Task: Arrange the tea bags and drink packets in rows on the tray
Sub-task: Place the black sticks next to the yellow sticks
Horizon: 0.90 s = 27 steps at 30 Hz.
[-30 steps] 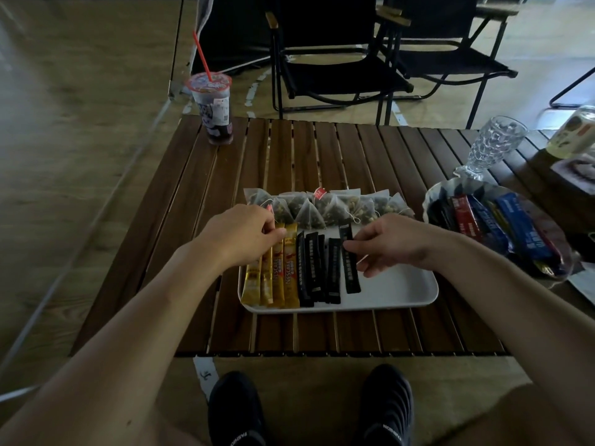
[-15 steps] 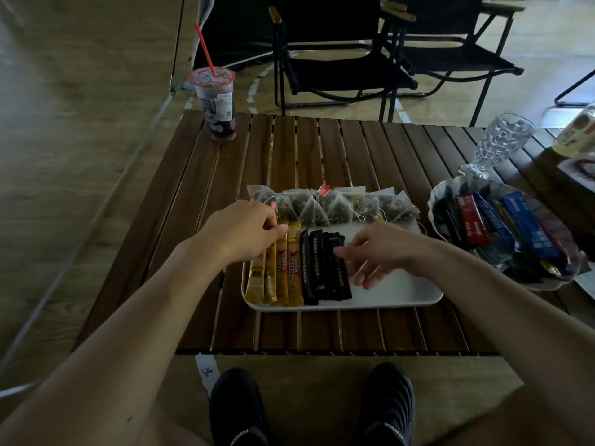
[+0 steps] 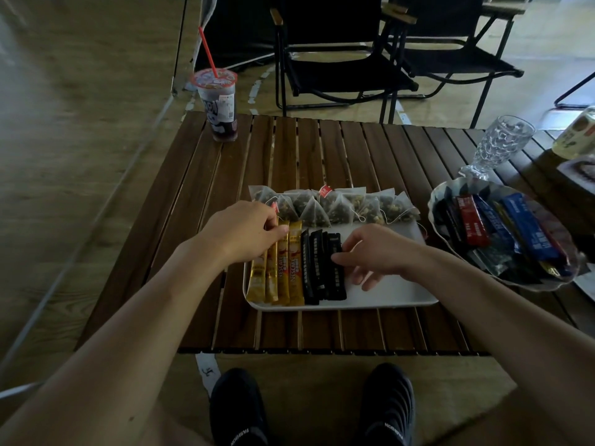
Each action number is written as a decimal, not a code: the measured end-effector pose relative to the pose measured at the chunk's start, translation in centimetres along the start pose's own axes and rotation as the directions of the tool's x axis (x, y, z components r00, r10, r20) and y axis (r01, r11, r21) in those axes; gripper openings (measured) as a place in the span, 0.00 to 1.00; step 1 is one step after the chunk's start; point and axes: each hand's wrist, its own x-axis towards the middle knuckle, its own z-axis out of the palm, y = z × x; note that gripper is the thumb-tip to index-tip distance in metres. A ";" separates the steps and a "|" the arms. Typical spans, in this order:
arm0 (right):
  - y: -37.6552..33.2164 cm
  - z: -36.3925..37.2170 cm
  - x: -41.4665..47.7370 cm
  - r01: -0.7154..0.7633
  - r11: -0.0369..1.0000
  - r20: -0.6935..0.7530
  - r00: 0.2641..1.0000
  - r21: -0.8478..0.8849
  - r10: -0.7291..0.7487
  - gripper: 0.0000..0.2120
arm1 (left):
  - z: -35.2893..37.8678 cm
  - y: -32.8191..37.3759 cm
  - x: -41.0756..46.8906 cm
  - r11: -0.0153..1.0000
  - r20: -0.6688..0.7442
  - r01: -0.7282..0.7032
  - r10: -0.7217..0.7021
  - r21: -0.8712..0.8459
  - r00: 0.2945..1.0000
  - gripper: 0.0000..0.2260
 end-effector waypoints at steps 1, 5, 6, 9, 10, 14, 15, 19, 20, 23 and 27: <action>0.1 0.1 0.1 0.014 1.000 -0.003 1.000 -0.019 -0.014 0.10 | 0.0 0.0 0.0 1.000 0.002 0.000 0.000 -0.003 1.000 0.13; 0.3 0.4 0.4 0.033 0.996 -0.018 0.999 -0.081 -0.035 0.11 | 0.0 0.2 0.0 1.000 0.006 0.000 0.000 0.006 1.000 0.13; 0.3 0.3 0.4 0.031 0.995 -0.019 0.999 -0.091 -0.033 0.11 | 0.0 0.2 0.1 1.000 0.003 -0.002 0.002 0.012 1.000 0.13; 0.1 -0.1 0.1 0.021 0.992 -0.018 1.000 -0.123 -0.023 0.13 | 0.0 0.2 0.1 1.000 0.007 -0.001 0.001 0.011 1.000 0.13; 0.2 -0.4 0.1 0.017 0.991 -0.018 1.000 -0.136 -0.020 0.13 | 0.0 0.2 0.1 1.000 0.016 -0.001 0.001 0.006 1.000 0.12; 0.5 -1.9 -0.7 0.021 0.983 -0.040 0.999 -0.184 -0.029 0.13 | 0.1 0.8 0.2 1.000 0.042 -0.011 0.011 0.010 0.999 0.12; 0.7 -2.5 -1.0 0.017 0.982 -0.058 0.998 -0.190 -0.029 0.12 | 0.2 1.1 0.3 1.000 0.045 -0.018 0.017 0.021 0.999 0.12; 2.6 -6.5 -1.8 -0.080 0.952 -0.288 0.958 -0.294 -0.009 0.08 | 0.4 2.3 0.6 0.997 0.054 -0.044 0.041 0.066 0.998 0.12; 3.6 -7.8 -1.9 -0.139 0.933 -0.387 0.922 -0.332 0.000 0.08 | 0.5 2.6 0.6 0.996 0.047 -0.045 0.042 0.070 0.998 0.13; 6.9 -11.0 -1.9 -0.328 0.875 -0.588 0.806 -0.356 0.063 0.09 | 0.7 3.5 0.8 0.994 0.018 -0.048 0.047 0.100 0.999 0.12; 9.7 -12.6 -1.7 -0.365 0.875 -0.627 0.773 -0.318 0.095 0.10 | 1.0 4.0 1.0 0.994 -0.004 -0.049 0.050 0.102 0.999 0.12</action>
